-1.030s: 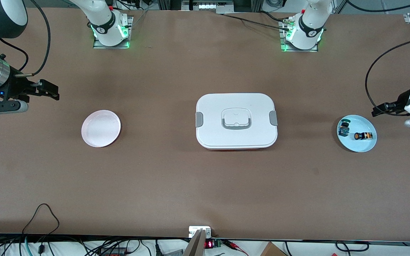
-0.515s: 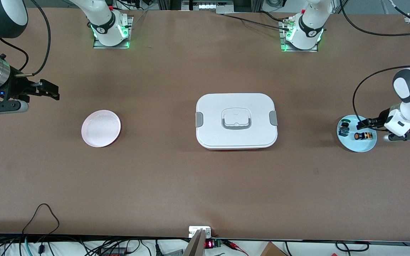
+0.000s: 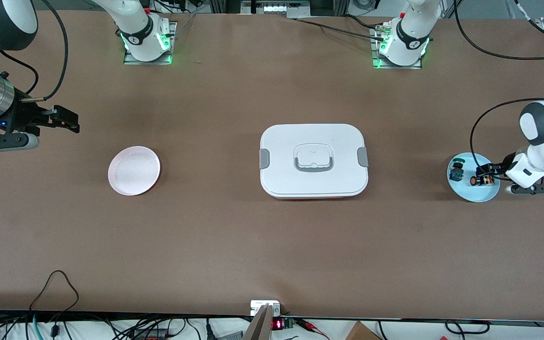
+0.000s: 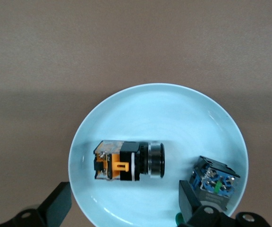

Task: Transfer orange switch to right arm and place
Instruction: 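Lower the left gripper and close it on the orange switch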

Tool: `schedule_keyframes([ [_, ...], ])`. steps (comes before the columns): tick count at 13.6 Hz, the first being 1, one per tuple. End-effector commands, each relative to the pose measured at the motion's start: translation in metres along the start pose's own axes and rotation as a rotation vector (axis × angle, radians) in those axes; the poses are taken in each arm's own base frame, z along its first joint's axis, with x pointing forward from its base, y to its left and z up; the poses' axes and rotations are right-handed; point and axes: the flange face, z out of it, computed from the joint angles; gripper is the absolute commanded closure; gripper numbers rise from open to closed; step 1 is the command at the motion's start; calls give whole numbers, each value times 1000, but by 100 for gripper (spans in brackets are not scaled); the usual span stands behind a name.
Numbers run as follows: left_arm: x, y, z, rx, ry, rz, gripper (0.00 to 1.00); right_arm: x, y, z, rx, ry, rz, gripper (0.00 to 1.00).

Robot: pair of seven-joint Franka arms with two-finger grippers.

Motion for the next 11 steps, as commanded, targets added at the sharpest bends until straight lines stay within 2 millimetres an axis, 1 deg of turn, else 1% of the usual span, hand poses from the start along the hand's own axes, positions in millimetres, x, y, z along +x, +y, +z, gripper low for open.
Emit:
schedule_keyframes([
  [1, 8, -5, 5, 19, 11, 20, 0, -1, -2, -2, 11, -6, -7, 0],
  [3, 10, -4, 5, 20, 14, 23, 0, -1, -3, -2, 10, -6, -8, 0],
  [6, 11, -4, 13, 15, 26, 23, 0, 0, -3, -2, 9, -5, -8, 0],
  [8, 16, -5, 14, 16, 32, 24, 0, 0, -2, -2, 10, -5, -7, 0],
  [11, 16, -4, 17, 14, 28, 24, 0, 0, -2, -1, 10, -5, -5, 0],
])
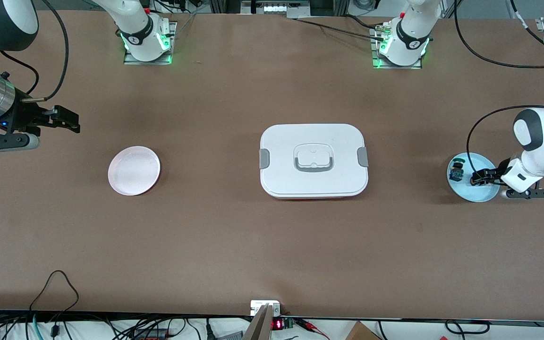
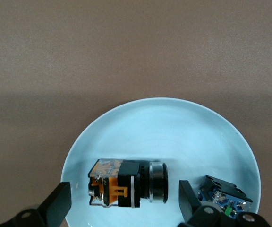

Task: Transfer orange switch to right arm and place
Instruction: 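Lower the left gripper and close it on the orange switch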

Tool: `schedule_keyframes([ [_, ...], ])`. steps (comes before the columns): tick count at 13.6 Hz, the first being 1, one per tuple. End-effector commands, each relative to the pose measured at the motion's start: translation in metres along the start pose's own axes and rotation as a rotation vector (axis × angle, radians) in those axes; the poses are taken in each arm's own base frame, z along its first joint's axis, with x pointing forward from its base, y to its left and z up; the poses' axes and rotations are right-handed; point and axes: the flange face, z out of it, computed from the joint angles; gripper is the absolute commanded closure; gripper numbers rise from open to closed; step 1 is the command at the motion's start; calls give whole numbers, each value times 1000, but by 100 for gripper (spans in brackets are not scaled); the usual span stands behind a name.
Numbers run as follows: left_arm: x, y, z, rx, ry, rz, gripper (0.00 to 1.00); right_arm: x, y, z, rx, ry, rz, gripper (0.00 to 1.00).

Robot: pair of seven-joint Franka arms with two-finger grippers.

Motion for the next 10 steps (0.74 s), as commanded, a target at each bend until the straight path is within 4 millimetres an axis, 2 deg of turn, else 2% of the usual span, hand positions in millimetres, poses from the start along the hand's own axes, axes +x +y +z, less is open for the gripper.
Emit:
schedule_keyframes([
  [1, 9, -2, 2, 20, 19, 24, 0, 0, -2, -2, 10, -2, -4, 0],
  [3, 9, -2, 9, 20, 27, 28, 0, 0, -2, -1, 10, -2, -4, 0],
  [7, 9, -3, 10, 20, 31, 25, 0, 1, 0, 0, 9, -6, -1, 0],
  [8, 9, -3, 10, 21, 30, 26, 2, 3, 1, 4, 7, -10, 0, 0],
  [10, 8, -4, 10, 20, 29, 29, 13, 3, 1, 4, 7, -10, 0, 0],
])
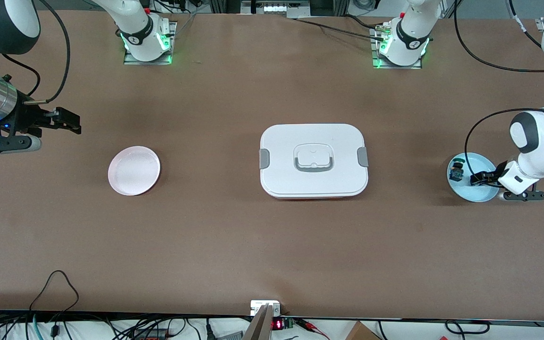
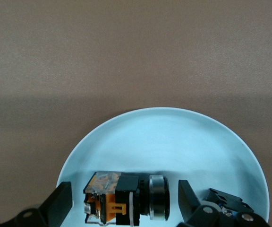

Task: Transfer orange switch to right arm and place
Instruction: 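Lower the left gripper and close it on the orange switch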

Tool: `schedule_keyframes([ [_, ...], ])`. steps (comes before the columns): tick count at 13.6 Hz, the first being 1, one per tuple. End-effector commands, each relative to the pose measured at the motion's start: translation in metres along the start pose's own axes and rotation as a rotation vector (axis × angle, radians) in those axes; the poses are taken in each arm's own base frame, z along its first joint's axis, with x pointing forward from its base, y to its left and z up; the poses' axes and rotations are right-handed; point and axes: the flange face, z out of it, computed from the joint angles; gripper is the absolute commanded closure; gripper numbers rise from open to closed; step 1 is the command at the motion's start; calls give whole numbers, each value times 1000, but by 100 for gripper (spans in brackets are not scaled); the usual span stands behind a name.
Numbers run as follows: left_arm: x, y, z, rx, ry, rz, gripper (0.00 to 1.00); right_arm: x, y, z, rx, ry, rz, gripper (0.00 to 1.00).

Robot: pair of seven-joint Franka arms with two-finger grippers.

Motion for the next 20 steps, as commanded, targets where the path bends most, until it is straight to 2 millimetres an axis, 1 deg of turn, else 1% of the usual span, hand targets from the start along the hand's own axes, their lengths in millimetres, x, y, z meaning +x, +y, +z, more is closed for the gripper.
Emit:
schedule_keyframes([
  [1, 5, -4, 0, 19, 6, 29, 27, 0, 1, -2, 6, 2, -1, 0],
  [2, 4, -5, 1, 18, 3, 28, 32, 0, 0, -2, 6, 2, -2, 0],
  [3, 2, -4, 3, 16, -1, 32, 41, 0, 1, -2, 6, 0, -1, 0],
  [6, 1, -8, 1, 18, -4, 30, 45, 2, 1, 1, 7, -4, 1, 0],
  [7, 1, -8, 0, 18, -4, 30, 52, 2, 1, 1, 7, -3, 1, 0],
  [9, 1, -7, -2, 19, -4, 31, 74, 2, 2, 1, 6, -7, 1, 0],
  [11, 1, -8, -8, 26, -5, 55, 92, 0, 0, 0, 7, -7, -2, 0],
  [12, 3, -10, -21, 36, 13, 80, 97, 0, 0, -2, 9, -4, 1, 0],
  [13, 6, -11, -35, 48, 33, 101, 100, 0, -1, -3, 13, -1, 1, 0],
  [14, 7, -12, -47, 59, 41, 121, 100, 0, 0, -3, 15, 1, 3, 0],
  [16, 10, -5, -78, 75, 63, 158, 100, 0, 1, -8, 18, 7, 1, 0],
  [17, 11, 4, -92, 76, 54, 178, 100, 0, 2, -10, 18, 12, 6, 0],
  [19, 14, 40, -136, 66, 42, 226, 100, -1, 2, -11, 10, 14, -6, 0],
  [20, 14, 56, -164, 61, 67, 237, 100, -1, 2, -11, 15, 13, -5, 0],
])
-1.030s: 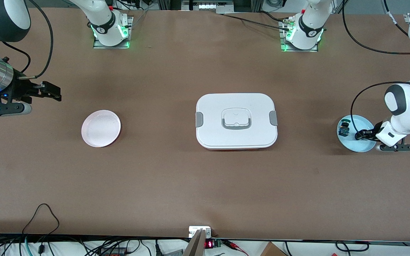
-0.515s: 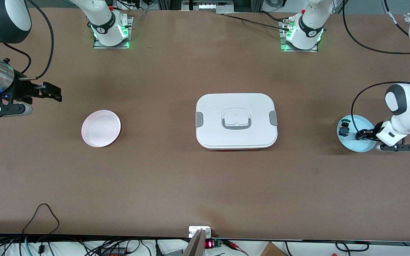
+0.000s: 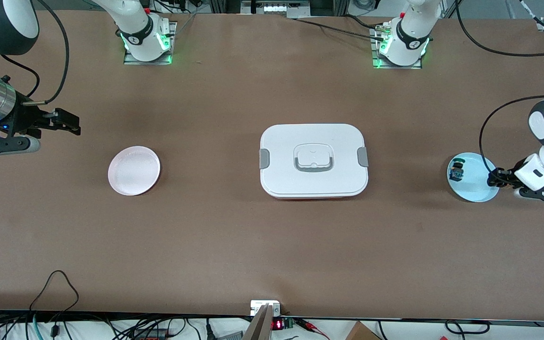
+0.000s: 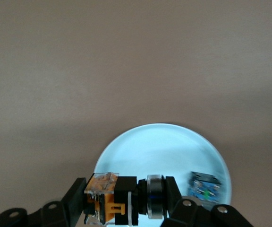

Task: Transfer orange switch to right arm and place
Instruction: 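Lift the orange switch with the left gripper off the dish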

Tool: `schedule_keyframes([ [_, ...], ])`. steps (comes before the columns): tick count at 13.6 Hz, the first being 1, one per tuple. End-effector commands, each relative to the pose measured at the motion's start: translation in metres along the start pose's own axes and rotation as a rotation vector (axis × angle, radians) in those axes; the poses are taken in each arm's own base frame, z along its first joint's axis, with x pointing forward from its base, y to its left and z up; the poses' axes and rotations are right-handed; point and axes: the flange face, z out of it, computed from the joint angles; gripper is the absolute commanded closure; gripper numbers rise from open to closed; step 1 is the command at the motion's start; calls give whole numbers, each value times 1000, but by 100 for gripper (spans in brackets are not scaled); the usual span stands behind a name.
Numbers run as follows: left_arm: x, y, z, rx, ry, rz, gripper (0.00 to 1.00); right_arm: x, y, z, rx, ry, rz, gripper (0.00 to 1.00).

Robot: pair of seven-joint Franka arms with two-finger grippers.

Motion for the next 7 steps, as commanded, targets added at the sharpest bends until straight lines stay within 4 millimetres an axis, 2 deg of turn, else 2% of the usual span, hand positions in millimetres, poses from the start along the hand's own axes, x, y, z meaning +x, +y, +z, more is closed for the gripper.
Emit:
schedule_keyframes([
  [1, 5, 38, -83, 10, 40, 81, 100, -3, 1, -9, 13, 7, -8, 0],
  [3, 9, 66, -145, -41, 61, 128, 100, -5, 9, -20, 18, 30, 7, 0],
  [4, 13, 77, -166, -74, 36, 141, 100, -4, 8, -25, 20, 43, 5, 0],
  [7, 17, 93, -239, -158, -19, 160, 100, -6, 7, -30, 23, 49, 9, 0],
])
